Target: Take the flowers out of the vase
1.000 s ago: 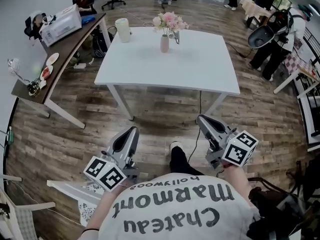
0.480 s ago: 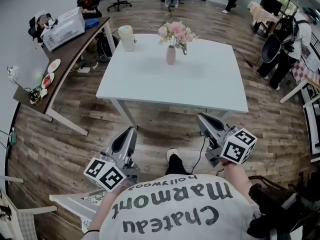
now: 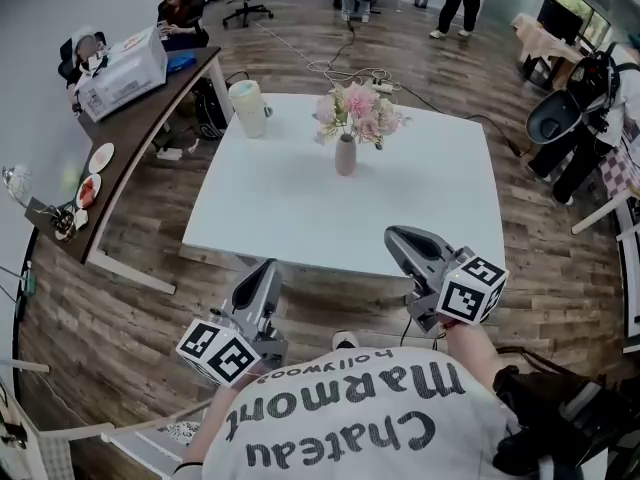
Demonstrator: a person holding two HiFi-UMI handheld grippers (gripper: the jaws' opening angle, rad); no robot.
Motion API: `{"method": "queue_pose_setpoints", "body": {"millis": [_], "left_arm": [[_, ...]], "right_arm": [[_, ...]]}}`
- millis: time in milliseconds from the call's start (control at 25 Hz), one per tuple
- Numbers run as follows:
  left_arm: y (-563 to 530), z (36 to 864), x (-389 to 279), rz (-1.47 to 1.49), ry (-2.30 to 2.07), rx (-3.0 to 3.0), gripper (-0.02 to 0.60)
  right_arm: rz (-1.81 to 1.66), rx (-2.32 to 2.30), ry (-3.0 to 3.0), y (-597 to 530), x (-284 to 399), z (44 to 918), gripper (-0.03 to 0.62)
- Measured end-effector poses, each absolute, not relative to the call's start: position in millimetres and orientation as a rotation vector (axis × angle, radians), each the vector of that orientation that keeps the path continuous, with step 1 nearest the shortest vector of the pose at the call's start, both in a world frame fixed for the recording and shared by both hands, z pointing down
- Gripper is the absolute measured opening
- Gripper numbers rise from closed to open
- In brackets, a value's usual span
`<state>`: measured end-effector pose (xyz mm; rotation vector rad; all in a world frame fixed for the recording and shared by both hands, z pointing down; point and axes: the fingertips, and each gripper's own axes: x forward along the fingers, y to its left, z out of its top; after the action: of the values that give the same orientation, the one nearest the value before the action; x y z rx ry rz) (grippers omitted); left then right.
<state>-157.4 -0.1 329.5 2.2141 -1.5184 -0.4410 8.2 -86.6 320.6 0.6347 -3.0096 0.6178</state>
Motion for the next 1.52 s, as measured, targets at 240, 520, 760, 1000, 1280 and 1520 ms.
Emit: {"method": "queue_pose_setpoints", "body": {"millis": [240,520,760,1000,1280,1520], "left_arm": [[-62.9,339.7,-152.5,-0.448,-1.517,2.210,0.006],[-107.9,362.1,-143.2,-0.421,-1.496,2.175,0.006],[-134.5,374.8,-138.4,-0.379,-1.467,2.176,0.006],[-151.3,380.6,-136.8,-0.342,-1.437,2.179,0.006],[-188.1,392.6,-144.3,-0.279,-1.294,2.198,0.006],[-229.1,389.6,-158.2,-0.216,-1.175,2.275,0.006]], "right_arm": [[0.660,0.591,-3.003,-146.8,1.7,336.0,0.017],[0.779,0.501,-3.006,-179.5,-9.7,352.3,0.017],[0.739,0.496,-3.002,-204.8,-16.7,366.9,0.017],[0.725,0.587,-2.992,-232.0,-18.9,373.6,0.017],[0.751,0.741,-2.959,-264.0,-29.4,376.8,0.018],[0.729,0.846,-2.914,-279.4,-43.8,385.3,0.018]]}}
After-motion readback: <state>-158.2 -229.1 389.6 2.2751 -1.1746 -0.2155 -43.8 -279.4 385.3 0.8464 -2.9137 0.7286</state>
